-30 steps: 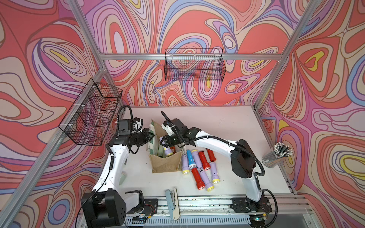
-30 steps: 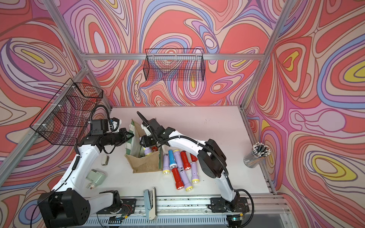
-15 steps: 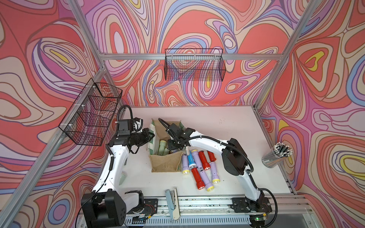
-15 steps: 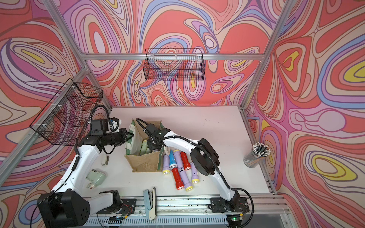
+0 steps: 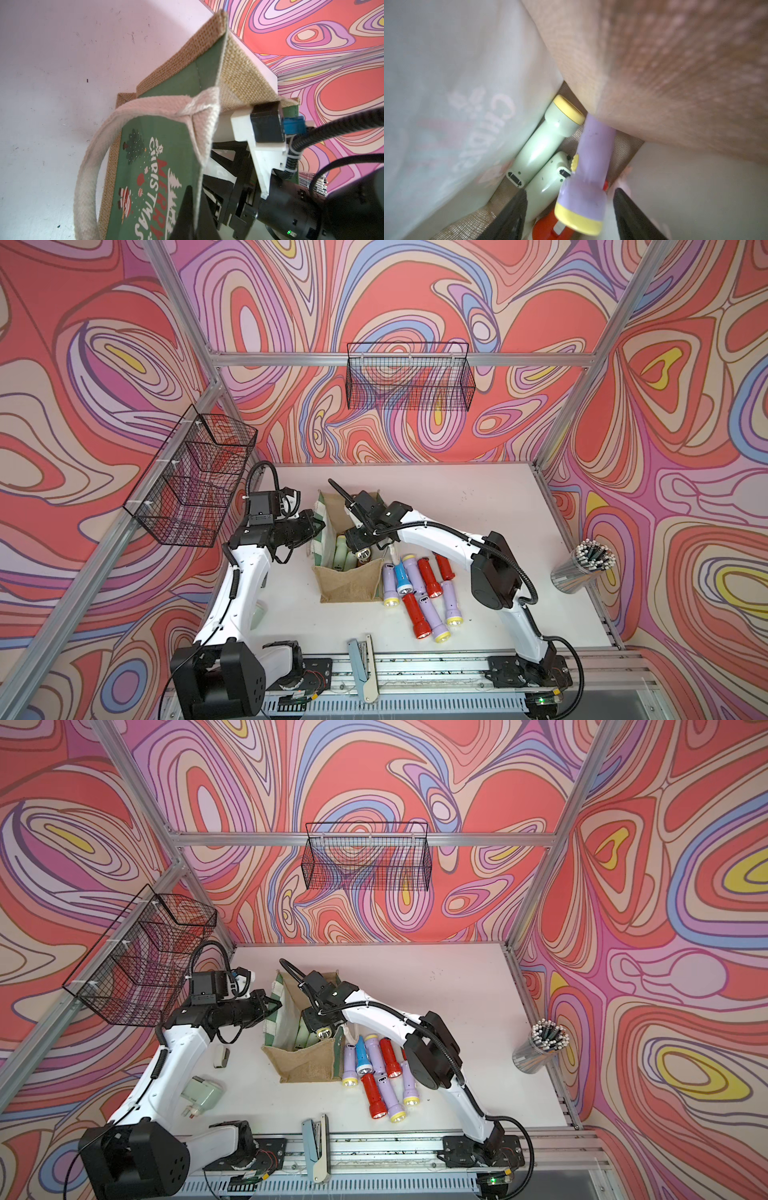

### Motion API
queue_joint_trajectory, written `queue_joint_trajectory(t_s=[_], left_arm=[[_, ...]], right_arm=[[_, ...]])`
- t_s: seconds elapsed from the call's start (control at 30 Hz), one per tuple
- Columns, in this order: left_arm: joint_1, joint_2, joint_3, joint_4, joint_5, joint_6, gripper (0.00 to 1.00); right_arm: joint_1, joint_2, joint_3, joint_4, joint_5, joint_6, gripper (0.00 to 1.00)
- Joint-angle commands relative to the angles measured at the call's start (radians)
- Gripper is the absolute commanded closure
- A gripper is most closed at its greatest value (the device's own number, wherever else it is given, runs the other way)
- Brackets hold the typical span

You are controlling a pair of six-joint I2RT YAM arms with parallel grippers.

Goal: Put the flashlights into the tote bags
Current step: Place the flashlight in the canvas bag.

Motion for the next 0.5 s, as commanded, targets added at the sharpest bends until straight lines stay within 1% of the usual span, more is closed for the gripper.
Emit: queue_joint_trajectory(t_s=[0.0,0.2,0.3,0.4,0.47], left_arm=[[-0.004,-0.017,0.001,-0.008,-0.007,-0.001,1.00],[-0.004,-0.012,-0.002,0.002,-0.004,-0.006,1.00],[-0.004,-0.013,-0.002,0.004,-0.005,-0.008,1.00],[-0.004,-0.017,-0.003,0.005,-0.012,-0.010,1.00],[-0.004,-0.018,-0.004,0.004,-0.012,-0.008,1.00]], right_arm=[[-0.003,-0.054,0.020,-0.009,-0.032,-0.036,0.31],[-0.024,-0.170,-0.011,0.044,-0.063,-0.054,0.31],[-0.040,-0.250,-0.053,0.090,-0.055,-0.066,0.31],[-0.064,-0.347,-0.138,0.155,0.023,-0.044,0.33],[-0.088,-0.420,-0.211,0.208,0.045,-0.032,0.33]])
